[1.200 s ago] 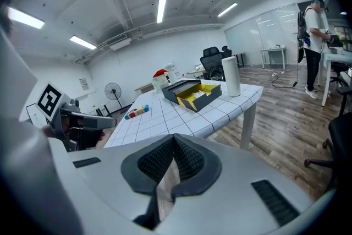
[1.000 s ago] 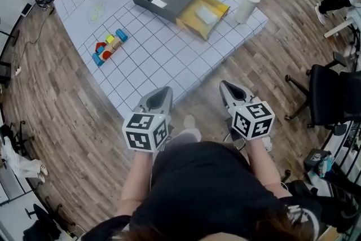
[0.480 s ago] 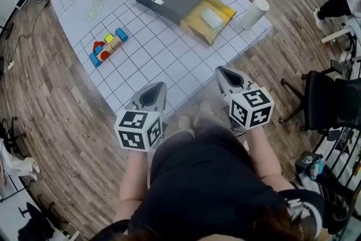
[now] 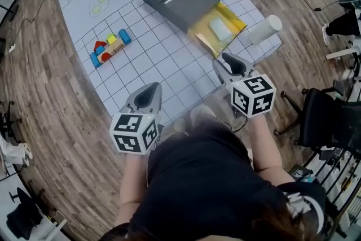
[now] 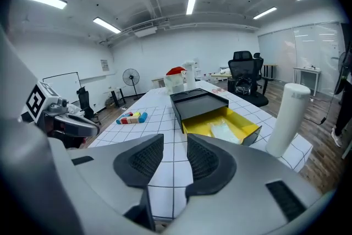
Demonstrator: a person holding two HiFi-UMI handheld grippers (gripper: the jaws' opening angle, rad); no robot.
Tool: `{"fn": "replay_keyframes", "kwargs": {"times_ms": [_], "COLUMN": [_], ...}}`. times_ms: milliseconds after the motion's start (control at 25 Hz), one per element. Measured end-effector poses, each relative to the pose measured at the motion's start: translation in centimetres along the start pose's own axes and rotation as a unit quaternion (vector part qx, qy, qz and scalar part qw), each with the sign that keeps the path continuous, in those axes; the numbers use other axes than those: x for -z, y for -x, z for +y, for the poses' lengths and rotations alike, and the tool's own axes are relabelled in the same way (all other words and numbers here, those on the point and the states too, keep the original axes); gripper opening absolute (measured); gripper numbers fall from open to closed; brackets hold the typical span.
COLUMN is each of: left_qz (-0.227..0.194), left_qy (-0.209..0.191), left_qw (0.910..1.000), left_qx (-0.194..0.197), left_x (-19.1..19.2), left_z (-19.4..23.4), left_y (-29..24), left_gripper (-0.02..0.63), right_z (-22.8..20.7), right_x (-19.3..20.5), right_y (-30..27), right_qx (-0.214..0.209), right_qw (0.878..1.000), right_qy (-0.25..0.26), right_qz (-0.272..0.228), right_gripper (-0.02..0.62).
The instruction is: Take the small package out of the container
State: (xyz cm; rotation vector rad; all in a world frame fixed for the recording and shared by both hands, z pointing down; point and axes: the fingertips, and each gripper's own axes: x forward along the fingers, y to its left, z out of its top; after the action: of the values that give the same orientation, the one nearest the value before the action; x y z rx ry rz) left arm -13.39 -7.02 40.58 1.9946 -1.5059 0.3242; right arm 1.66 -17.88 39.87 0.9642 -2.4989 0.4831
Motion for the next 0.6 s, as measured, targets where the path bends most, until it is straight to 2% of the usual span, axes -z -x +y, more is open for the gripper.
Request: {"fn": "replay_keyframes", "kwargs": {"times_ms": [360,600], "left_qz": [0.004,0.001], "left_qy": [0.022,0.021], "left_qw": [0.9992,0.9977], "left_qx": [-0.033,-0.065], "left_x": [-2.0,-3.4], "left_z": [1.1,1.7], "left_y": [-5.0,-8.1], "left_gripper": [0.029,0.029], "right_z": [-4.9,-7.9], "right_x": [-1.1,-1.6], "right_y": [-4.1,-6.9], "right_qx": [-0.018,-0.018], "right_qw": [0.999,0.997], "right_qy": [0.009,0.04], "right_qz": [0.036,0.061], "right_gripper": [0.138,0.141]}}
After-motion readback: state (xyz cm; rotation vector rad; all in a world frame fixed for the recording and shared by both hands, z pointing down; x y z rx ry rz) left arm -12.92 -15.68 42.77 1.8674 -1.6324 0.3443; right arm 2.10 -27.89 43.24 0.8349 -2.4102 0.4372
